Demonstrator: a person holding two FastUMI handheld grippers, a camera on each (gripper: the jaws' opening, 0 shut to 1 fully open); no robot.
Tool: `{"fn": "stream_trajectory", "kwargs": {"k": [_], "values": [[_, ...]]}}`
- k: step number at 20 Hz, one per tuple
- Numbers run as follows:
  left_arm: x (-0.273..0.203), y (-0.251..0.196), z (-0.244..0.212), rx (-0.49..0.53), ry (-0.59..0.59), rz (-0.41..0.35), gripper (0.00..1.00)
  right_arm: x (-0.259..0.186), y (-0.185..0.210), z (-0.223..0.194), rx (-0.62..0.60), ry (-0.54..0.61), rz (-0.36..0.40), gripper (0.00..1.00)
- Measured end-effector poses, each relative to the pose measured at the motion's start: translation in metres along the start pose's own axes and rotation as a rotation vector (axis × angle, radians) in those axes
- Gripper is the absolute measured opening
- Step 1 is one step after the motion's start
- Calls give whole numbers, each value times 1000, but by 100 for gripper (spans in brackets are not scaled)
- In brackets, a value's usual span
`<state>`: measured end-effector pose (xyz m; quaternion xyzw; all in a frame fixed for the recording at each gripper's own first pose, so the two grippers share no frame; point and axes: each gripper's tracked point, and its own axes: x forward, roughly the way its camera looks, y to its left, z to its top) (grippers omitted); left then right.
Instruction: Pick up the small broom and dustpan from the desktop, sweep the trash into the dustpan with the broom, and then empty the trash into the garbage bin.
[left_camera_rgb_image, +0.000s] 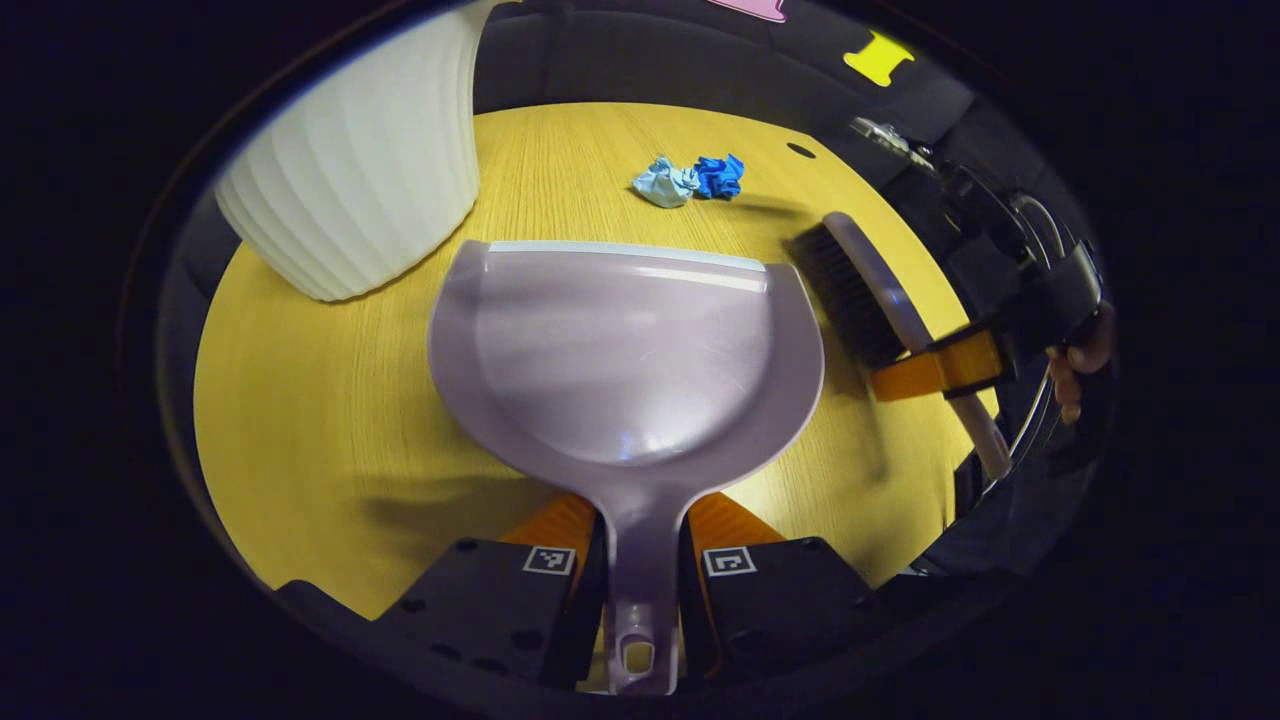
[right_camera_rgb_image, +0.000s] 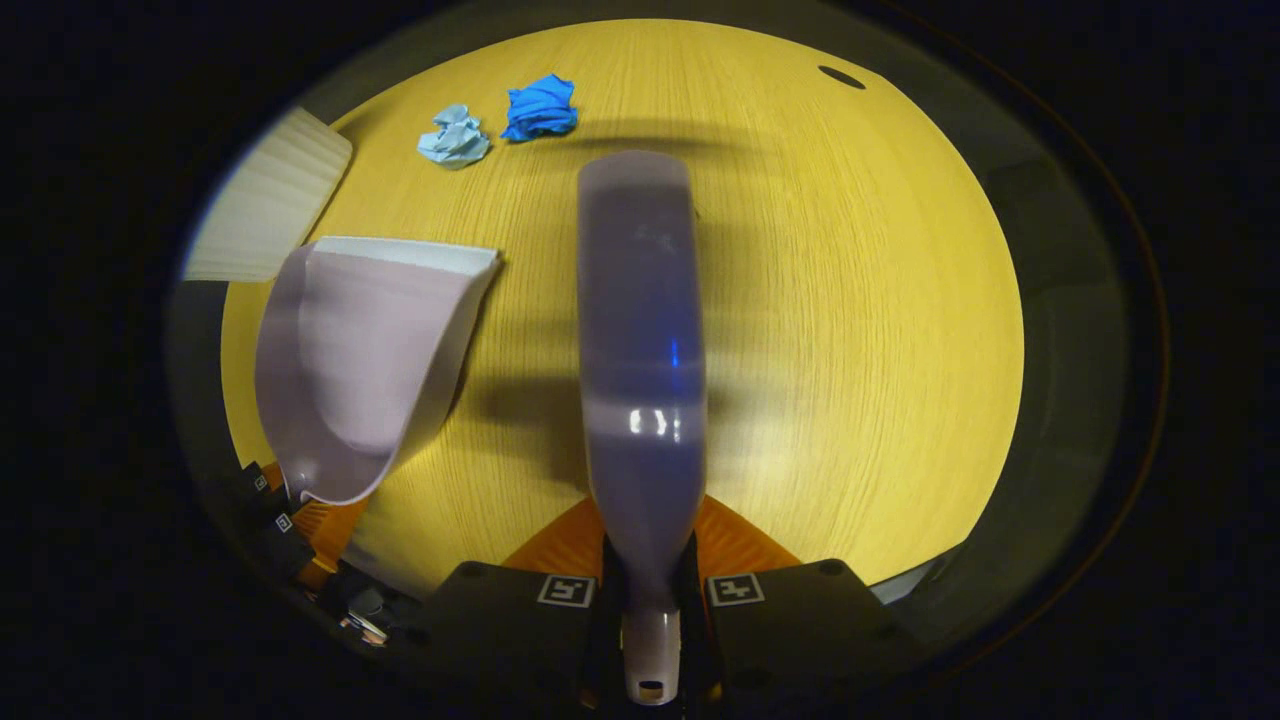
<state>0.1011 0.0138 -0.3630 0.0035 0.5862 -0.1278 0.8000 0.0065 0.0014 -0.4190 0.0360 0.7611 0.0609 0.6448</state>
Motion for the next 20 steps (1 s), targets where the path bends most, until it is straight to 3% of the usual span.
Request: {"fn": "stream_trajectory", "kwargs": {"k": [1,2,3,8,10,16,20], "values": [[0,4,2,22,14,5,30,-1,-8,13,-24,-14,-12,27],[-1,8,4,32,28,4,30,-2,-15,26,-40,-22,-20,19],[-2,12,6,43,39,4,30,-2,-21,41,-58,-21,-21,27],[-7,36,27,215,117,52,31,5,-47,108,-211,-47,-96,26],[-7,41,40,274,139,43,31,5,-42,126,-259,-62,-88,26],[-3,56,63,416,193,31,30,-8,-15,142,-499,-81,-86,25],[-1,63,64,453,192,15,31,-3,18,114,-639,-33,-31,25]]}}
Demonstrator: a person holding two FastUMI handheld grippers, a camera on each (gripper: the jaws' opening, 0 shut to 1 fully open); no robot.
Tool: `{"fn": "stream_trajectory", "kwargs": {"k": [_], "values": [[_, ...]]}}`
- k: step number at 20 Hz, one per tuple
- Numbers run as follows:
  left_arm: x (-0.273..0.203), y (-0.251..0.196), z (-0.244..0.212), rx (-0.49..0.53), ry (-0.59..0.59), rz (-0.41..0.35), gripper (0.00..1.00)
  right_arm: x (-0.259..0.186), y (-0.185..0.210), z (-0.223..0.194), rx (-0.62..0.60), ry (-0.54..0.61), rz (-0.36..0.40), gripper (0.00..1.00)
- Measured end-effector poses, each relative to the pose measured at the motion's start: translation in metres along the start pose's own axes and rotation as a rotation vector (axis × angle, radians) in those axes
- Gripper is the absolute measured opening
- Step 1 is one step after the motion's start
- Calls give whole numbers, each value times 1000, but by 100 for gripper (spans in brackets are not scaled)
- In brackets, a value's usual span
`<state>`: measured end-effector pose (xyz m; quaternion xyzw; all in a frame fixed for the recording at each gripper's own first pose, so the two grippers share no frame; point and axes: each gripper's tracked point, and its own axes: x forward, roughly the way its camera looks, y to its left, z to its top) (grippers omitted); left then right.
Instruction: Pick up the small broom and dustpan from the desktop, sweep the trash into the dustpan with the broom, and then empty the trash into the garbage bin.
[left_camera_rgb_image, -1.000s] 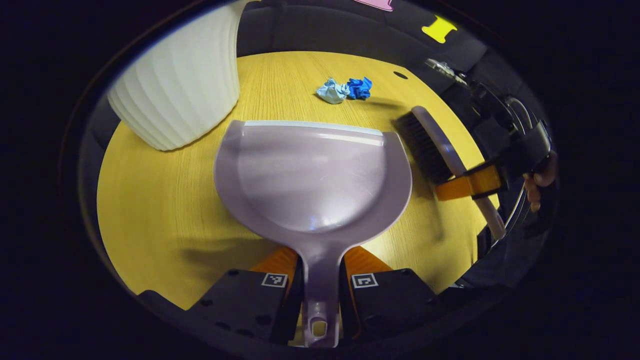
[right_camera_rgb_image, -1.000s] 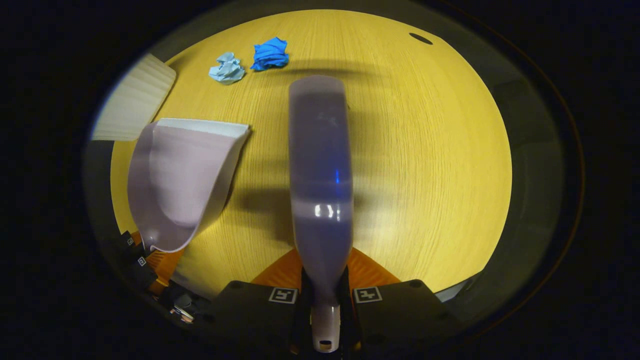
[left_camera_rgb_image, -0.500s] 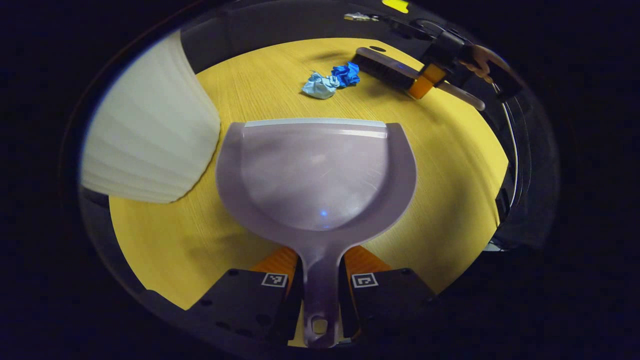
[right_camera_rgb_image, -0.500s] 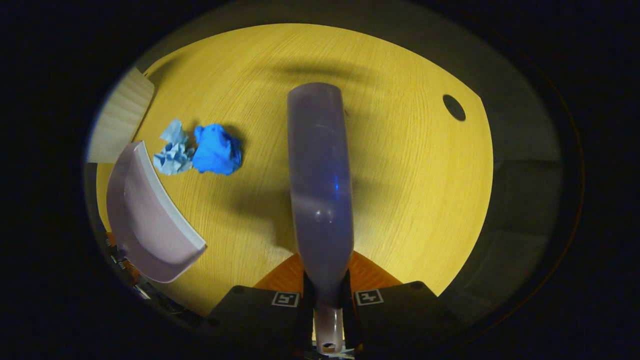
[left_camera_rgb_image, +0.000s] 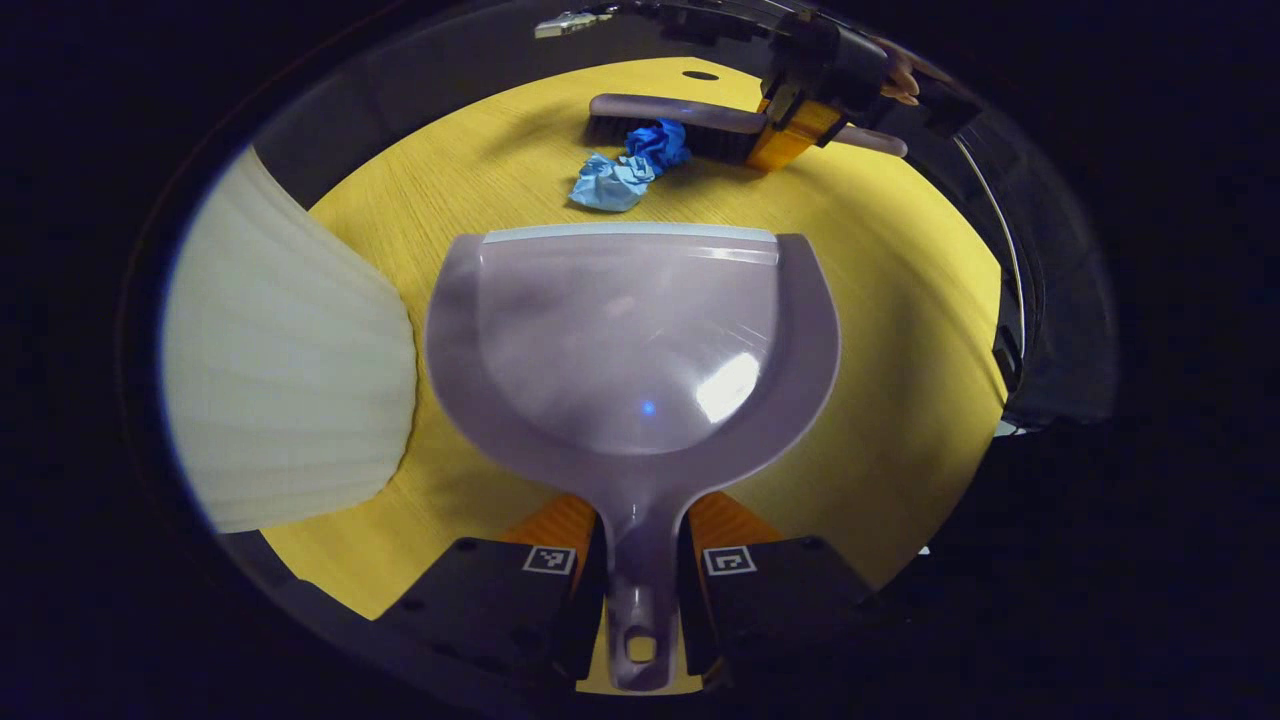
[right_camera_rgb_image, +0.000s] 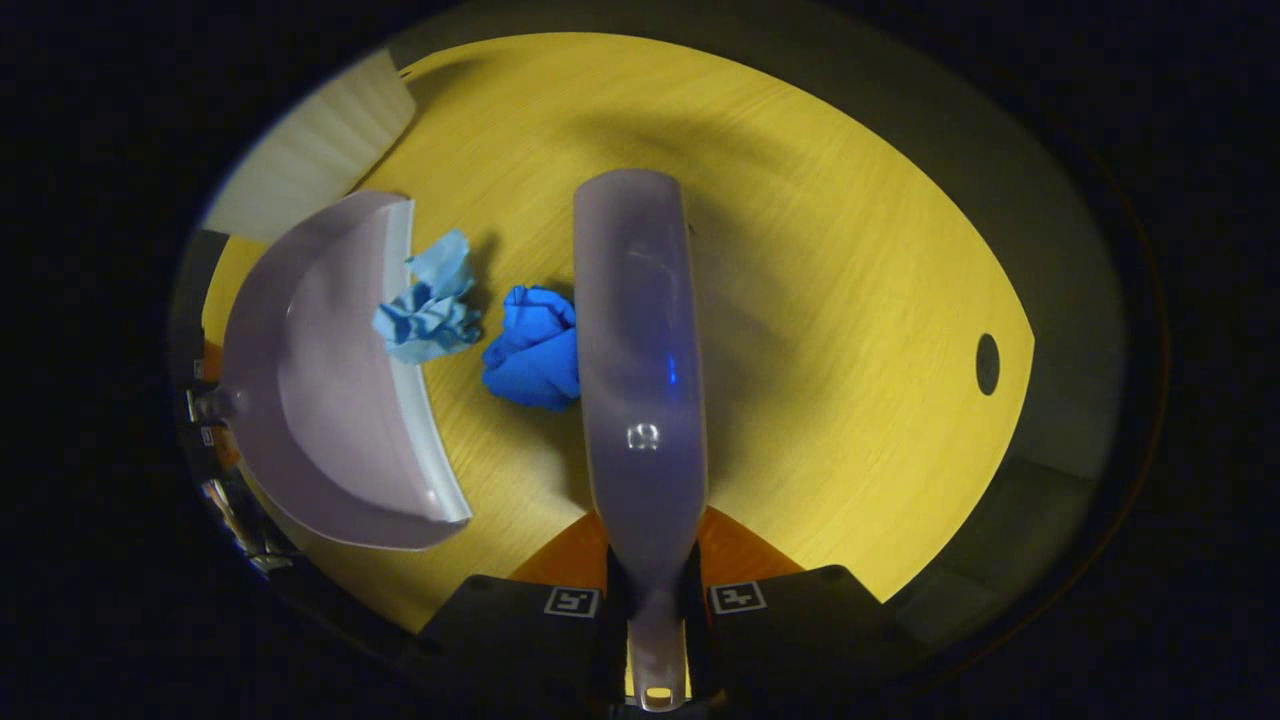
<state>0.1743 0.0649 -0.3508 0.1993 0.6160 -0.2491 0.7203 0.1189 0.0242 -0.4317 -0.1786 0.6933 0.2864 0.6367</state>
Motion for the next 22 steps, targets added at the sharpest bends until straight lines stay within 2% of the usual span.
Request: {"fn": "stream_trajectory", "kwargs": {"k": [3,5,7,9,14,18,22], "values": [[1,-1,-1,34,-13,-6,30,0,34,-3,-145,11,57,26],[3,-1,-1,55,-44,-18,30,-7,57,-8,-206,14,129,26],[4,-3,2,48,-93,-38,30,-11,54,-13,-214,31,125,25],[7,-6,-5,30,-110,-67,31,-14,32,-17,-178,30,53,26],[-16,-20,-12,-28,-206,-77,30,-15,-8,-38,-23,1,24,26],[-62,-30,-26,-101,-297,-68,30,12,-25,-56,49,18,41,26],[-136,-30,-57,-143,-353,-42,30,24,-40,-69,99,-2,56,26]]}}
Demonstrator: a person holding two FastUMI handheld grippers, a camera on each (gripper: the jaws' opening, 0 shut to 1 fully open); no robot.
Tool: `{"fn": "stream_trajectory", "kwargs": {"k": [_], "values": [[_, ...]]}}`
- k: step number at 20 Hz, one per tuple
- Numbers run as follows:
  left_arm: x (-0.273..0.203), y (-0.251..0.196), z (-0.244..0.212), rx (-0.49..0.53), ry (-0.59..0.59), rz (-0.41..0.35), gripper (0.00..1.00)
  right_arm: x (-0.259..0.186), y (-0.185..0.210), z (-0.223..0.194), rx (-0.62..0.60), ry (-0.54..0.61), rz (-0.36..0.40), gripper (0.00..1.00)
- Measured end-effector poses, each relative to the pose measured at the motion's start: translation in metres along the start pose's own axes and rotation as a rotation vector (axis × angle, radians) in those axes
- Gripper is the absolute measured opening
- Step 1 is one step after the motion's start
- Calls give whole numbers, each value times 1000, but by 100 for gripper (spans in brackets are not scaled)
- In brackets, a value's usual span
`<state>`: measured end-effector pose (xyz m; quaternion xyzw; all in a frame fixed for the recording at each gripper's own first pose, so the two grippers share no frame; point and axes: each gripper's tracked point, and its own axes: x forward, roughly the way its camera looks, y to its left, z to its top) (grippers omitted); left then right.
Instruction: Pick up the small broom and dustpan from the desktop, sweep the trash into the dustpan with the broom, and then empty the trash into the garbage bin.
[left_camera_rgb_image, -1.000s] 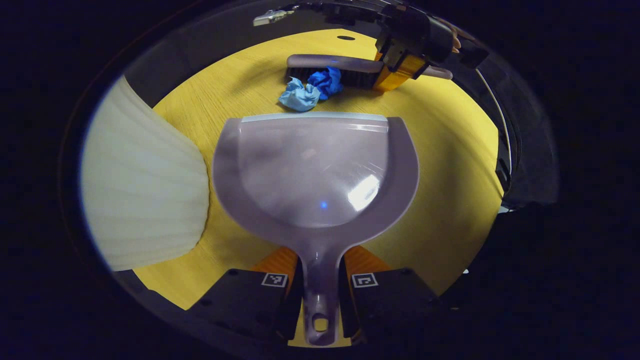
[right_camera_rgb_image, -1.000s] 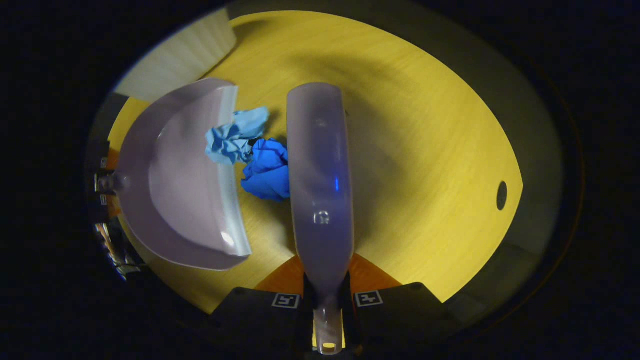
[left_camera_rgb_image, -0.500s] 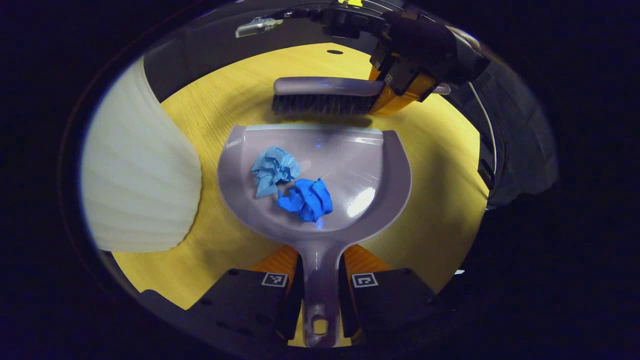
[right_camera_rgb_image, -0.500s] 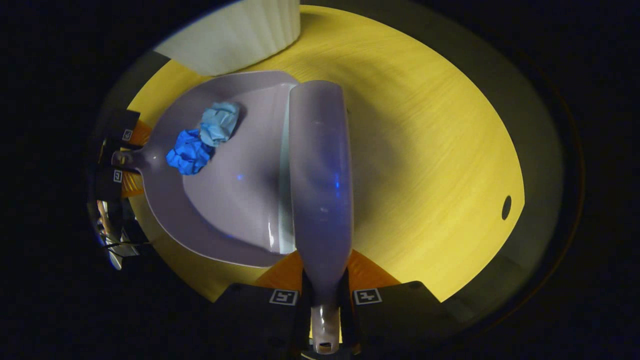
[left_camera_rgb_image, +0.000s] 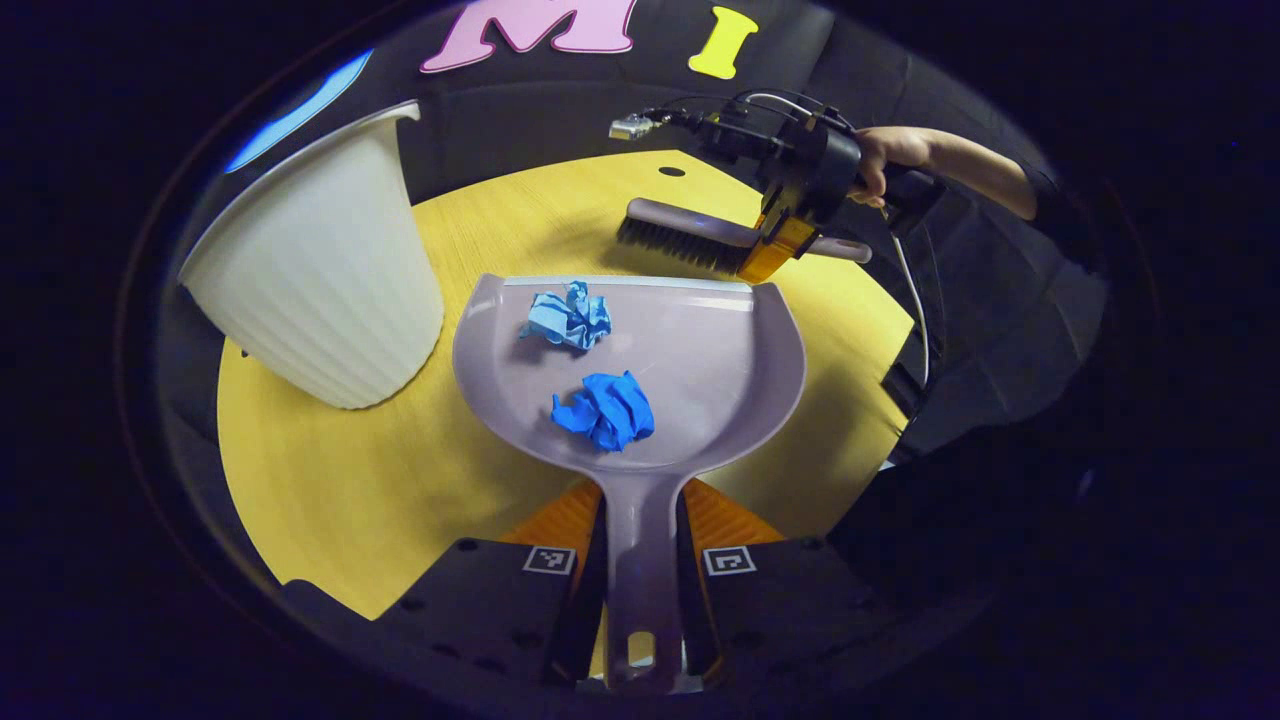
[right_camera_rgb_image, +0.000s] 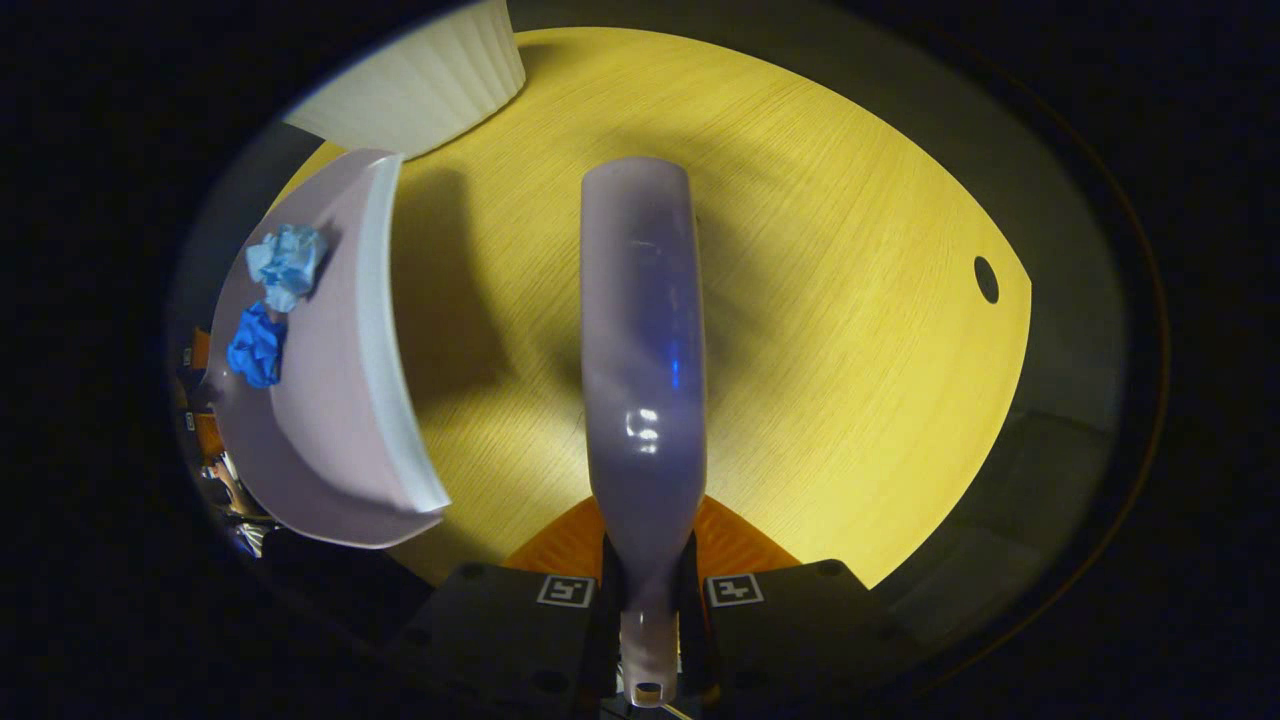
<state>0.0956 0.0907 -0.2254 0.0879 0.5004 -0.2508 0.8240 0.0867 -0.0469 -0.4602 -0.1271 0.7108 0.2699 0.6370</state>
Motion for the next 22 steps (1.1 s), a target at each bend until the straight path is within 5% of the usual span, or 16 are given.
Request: {"fn": "stream_trajectory", "kwargs": {"k": [6,11,15,22], "values": [[-101,21,26,-135,-85,120,29,-1,3,0,15,-62,25,27],[-171,98,64,-164,-140,390,30,1,6,0,55,-93,69,27],[-202,159,82,-165,-122,465,30,-14,4,7,89,-175,8,27],[-189,259,144,27,88,593,30,-32,33,-3,209,-272,43,26]]}}
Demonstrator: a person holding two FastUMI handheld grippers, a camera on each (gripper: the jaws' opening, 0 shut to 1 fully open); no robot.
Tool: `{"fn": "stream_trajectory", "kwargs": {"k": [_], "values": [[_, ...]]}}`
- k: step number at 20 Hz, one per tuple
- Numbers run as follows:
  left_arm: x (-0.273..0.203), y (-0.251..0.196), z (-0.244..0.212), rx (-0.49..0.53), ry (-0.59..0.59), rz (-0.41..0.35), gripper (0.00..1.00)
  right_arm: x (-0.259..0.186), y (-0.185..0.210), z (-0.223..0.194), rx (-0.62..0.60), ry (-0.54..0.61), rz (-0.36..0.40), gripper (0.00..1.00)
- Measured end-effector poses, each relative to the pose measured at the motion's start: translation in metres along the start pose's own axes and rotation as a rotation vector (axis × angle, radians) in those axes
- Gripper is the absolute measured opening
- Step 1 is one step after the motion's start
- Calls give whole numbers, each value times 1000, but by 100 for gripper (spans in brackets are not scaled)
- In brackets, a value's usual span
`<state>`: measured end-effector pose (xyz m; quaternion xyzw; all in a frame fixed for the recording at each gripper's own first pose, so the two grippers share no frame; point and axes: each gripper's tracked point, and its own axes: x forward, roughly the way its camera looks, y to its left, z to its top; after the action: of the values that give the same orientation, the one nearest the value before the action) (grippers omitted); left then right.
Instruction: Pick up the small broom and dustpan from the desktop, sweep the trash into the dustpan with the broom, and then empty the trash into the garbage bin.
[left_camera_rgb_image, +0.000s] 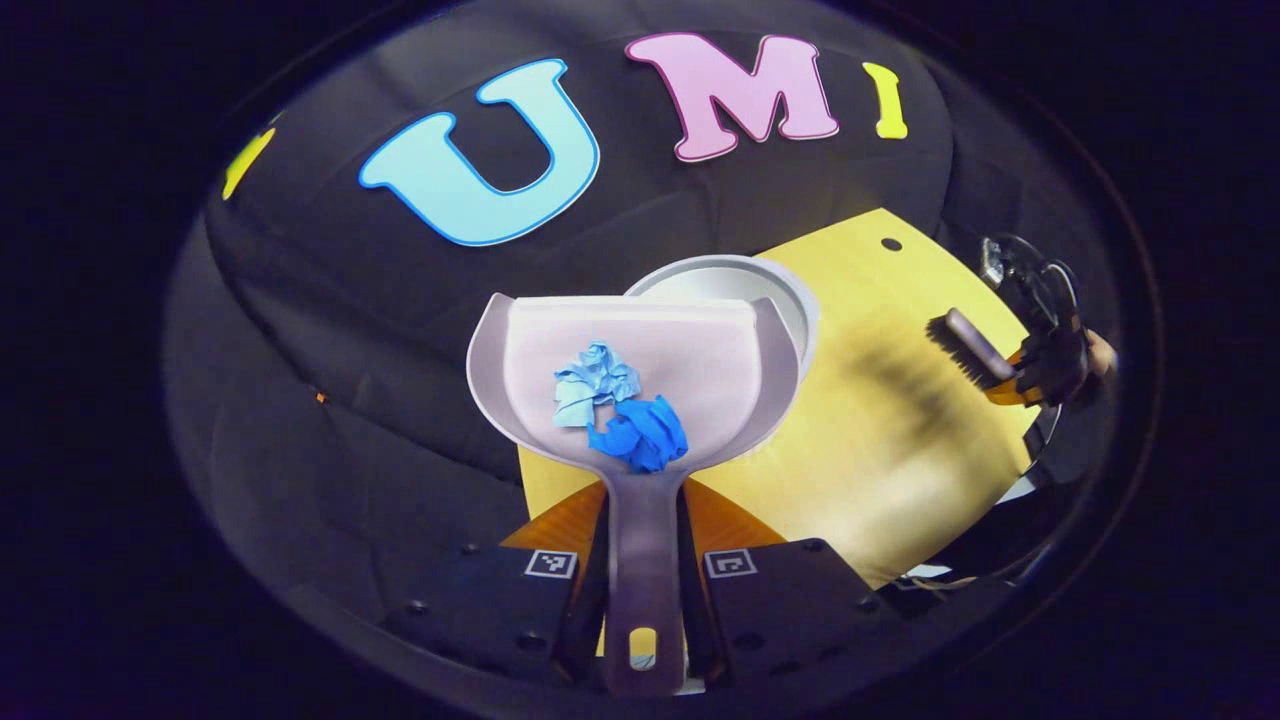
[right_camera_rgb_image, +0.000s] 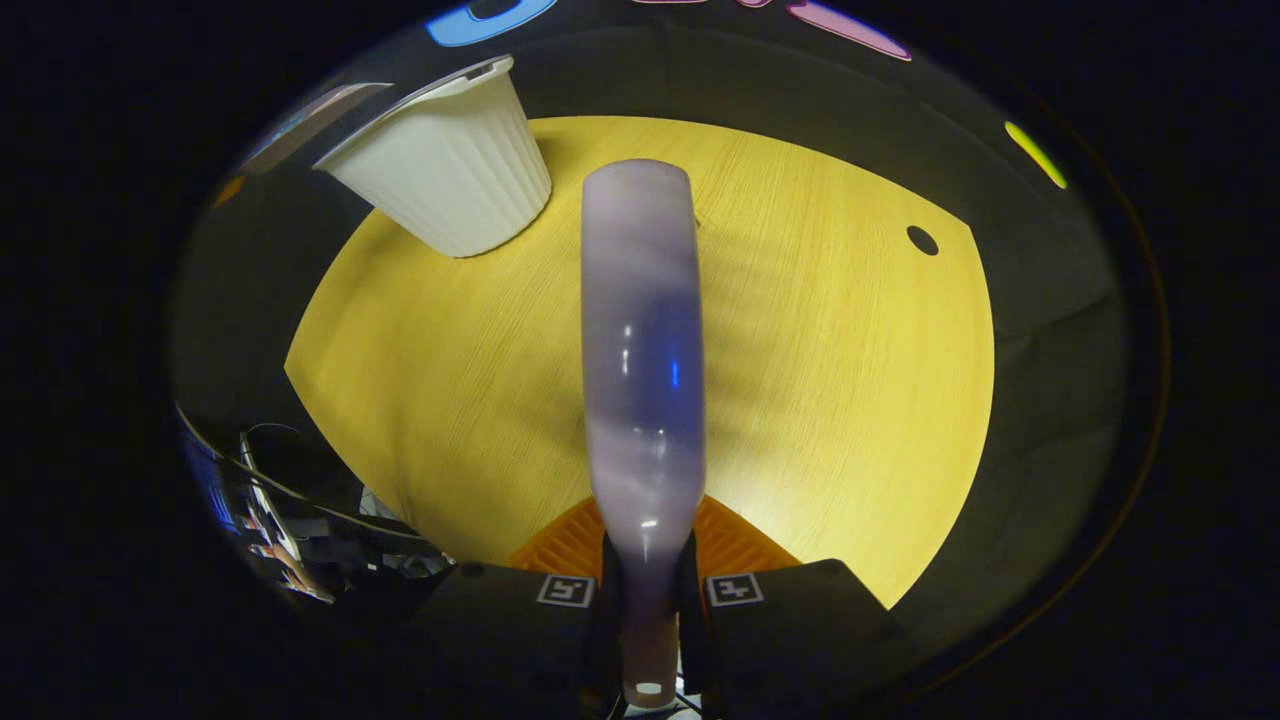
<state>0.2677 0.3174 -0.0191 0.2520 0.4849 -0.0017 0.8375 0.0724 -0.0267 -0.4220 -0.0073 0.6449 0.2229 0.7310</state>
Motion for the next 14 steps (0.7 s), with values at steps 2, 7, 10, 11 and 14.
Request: {"fn": "stream_trajectory", "kwargs": {"k": [2,7,10,11,14], "values": [[17,16,19,135,58,42,30,1,12,-8,-11,-4,0,26],[28,30,44,489,188,127,30,6,47,-26,45,-3,100,27],[28,33,48,550,172,156,30,15,43,-31,82,4,99,27],[30,34,47,543,152,158,30,15,37,-33,92,8,91,27],[32,30,48,465,97,155,29,16,27,-32,138,4,78,27]]}}
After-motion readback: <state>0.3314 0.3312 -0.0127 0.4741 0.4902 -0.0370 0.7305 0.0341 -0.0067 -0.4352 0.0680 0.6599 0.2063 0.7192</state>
